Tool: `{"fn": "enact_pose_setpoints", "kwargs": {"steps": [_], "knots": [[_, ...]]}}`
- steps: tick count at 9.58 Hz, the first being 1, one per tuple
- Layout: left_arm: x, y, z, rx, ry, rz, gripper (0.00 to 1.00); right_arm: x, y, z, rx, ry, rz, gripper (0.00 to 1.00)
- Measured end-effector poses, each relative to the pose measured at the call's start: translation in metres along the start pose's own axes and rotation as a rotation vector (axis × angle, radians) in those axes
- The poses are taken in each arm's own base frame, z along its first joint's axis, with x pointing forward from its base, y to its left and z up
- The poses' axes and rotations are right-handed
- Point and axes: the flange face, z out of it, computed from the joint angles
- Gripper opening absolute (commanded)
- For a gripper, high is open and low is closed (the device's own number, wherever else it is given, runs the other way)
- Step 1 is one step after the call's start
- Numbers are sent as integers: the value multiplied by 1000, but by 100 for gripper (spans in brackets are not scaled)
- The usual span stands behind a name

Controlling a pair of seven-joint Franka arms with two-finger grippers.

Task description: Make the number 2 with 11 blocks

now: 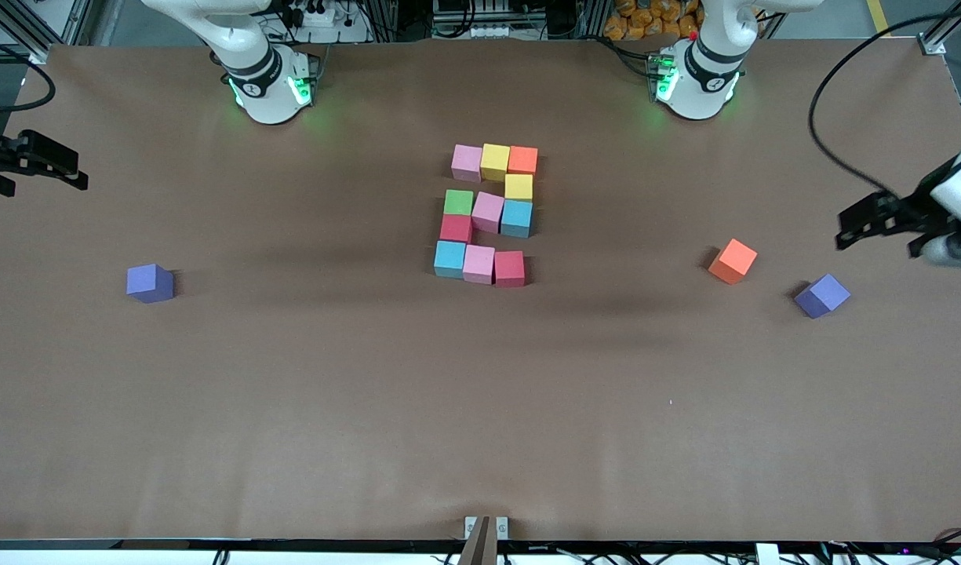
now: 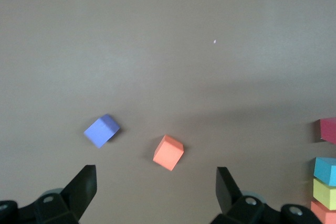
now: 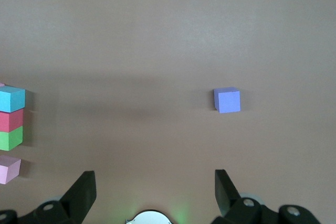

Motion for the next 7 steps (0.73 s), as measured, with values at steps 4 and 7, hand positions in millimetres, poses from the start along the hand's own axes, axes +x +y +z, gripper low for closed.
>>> {"fn": "enact_pose_setpoints", "kwargs": {"steps": [4,7], "knots": [[-17,-34,-17,-4,1,-53,100,0,0,0,0,0,0,100],[-18,14,-30,39,20,-47,100,0,0,0,0,0,0,100]]}}
